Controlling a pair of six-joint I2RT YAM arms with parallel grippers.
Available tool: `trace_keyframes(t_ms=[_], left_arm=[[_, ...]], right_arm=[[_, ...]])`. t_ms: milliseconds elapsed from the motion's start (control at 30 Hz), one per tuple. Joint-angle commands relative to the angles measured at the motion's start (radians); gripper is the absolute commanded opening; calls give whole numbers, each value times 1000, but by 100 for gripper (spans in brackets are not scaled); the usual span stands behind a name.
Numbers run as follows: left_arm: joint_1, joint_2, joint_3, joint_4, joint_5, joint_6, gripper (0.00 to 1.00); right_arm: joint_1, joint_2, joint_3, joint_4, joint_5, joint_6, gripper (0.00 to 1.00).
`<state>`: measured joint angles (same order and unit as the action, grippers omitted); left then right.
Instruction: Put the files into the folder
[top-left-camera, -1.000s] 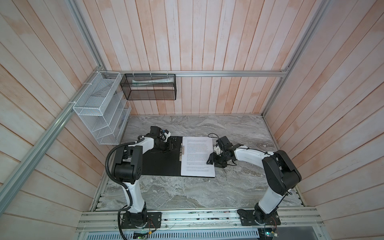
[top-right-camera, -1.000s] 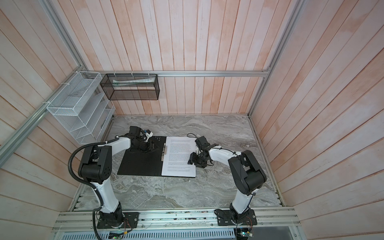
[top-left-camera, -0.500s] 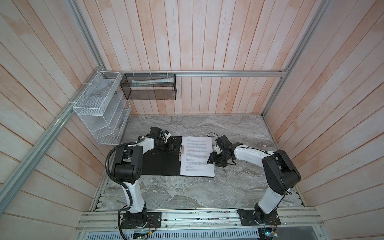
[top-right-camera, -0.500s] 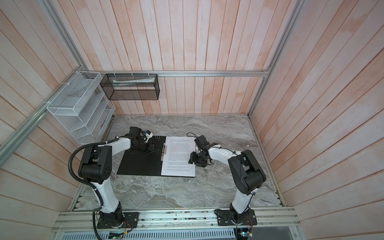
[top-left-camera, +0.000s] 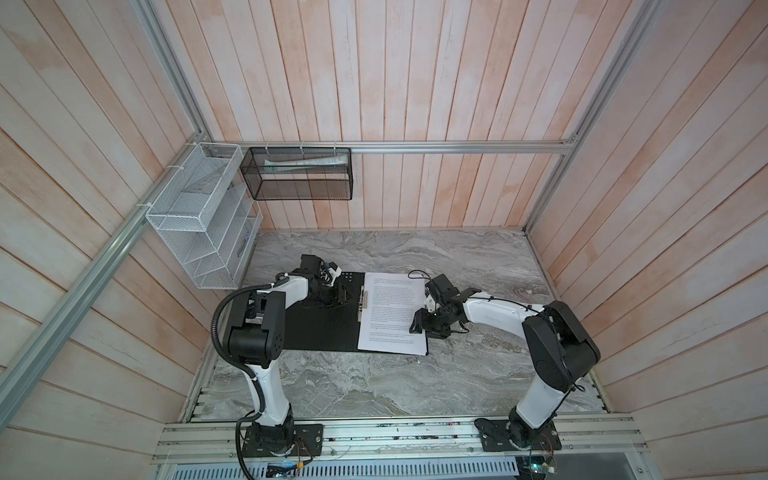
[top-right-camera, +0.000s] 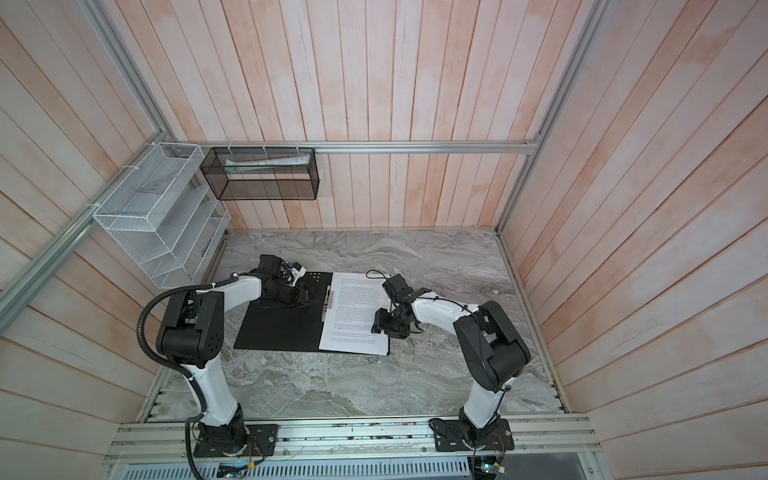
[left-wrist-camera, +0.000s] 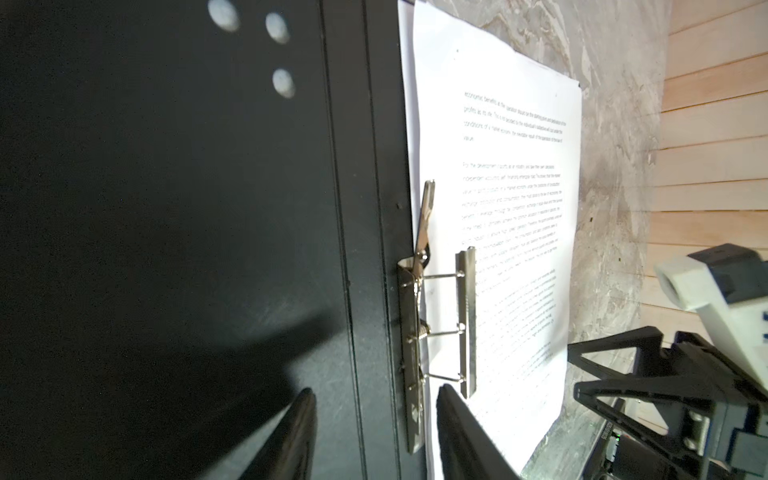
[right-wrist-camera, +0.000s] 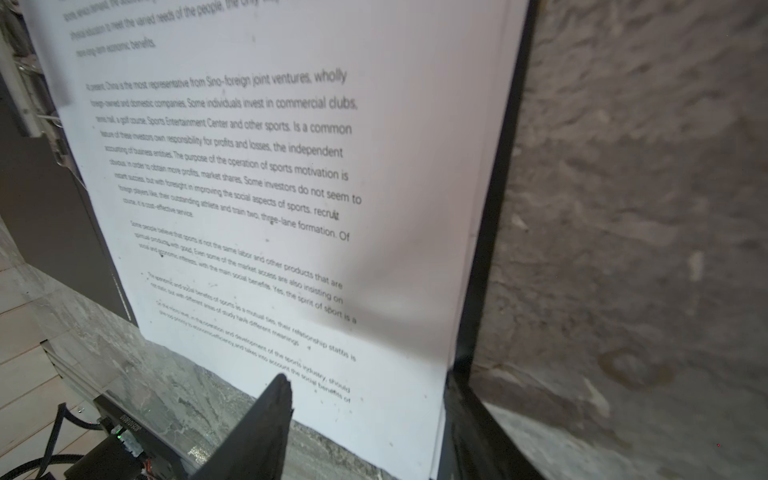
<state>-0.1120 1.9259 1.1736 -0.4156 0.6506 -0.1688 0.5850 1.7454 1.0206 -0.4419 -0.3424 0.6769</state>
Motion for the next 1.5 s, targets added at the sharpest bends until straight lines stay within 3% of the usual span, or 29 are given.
trace_keyframes(t_ms=[0, 567, 767, 1000, 1467], left_arm=[[-2, -20, -23, 0, 15, 11, 50], [-6, -27, -32, -7, 29, 16, 51], [-6, -33, -29, -18, 27, 29, 51], [-6, -42, -11, -27, 21, 31, 51], [-6, -49, 11, -55, 17, 60, 51]], right_arm=[[4, 14, 25, -38, -5, -10, 60], [-27, 100, 117, -76, 19, -63, 61], [-25, 1, 63, -89, 45, -61, 61], [-63, -42, 126, -119, 81, -96, 62], [-218, 240, 395, -41, -16, -210, 61]])
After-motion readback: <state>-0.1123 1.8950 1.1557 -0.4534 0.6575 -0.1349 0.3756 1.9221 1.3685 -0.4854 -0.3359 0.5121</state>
